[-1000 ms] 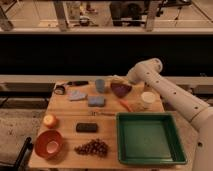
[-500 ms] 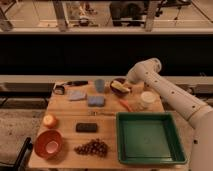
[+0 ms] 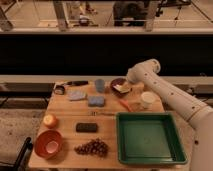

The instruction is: Place banana in purple bowl

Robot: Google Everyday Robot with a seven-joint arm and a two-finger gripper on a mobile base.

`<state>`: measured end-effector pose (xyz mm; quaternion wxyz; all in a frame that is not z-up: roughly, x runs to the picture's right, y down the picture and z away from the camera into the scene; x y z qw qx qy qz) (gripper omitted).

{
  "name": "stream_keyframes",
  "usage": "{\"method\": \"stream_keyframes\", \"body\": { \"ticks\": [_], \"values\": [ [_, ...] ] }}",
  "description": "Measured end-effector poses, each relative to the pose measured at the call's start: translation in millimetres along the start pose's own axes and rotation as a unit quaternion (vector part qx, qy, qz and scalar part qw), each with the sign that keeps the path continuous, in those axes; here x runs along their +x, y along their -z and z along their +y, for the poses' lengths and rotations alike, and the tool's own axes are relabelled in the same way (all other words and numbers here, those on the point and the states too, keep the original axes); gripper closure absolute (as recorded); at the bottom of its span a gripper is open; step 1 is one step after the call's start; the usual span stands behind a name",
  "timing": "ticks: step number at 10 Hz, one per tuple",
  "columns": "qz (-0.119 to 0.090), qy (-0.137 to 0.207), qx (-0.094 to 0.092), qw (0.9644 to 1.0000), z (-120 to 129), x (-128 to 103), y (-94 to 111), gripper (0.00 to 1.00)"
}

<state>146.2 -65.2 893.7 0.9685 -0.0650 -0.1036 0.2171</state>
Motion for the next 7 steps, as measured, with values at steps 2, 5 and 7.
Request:
{"method": "stream_keyframes", "body": {
  "ticks": [2, 5, 7],
  "values": [
    [-0.023, -0.009, 0.032, 0.9992, -2.0, -3.9, 15.7, 0.20],
    [-0.043, -0.028, 0.054, 0.9973, -6.1, -1.8, 27.8, 0.20],
    [-0.052, -0.044, 0.045, 0.9967, -9.9, 1.9, 29.9, 0.20]
  ]
}}
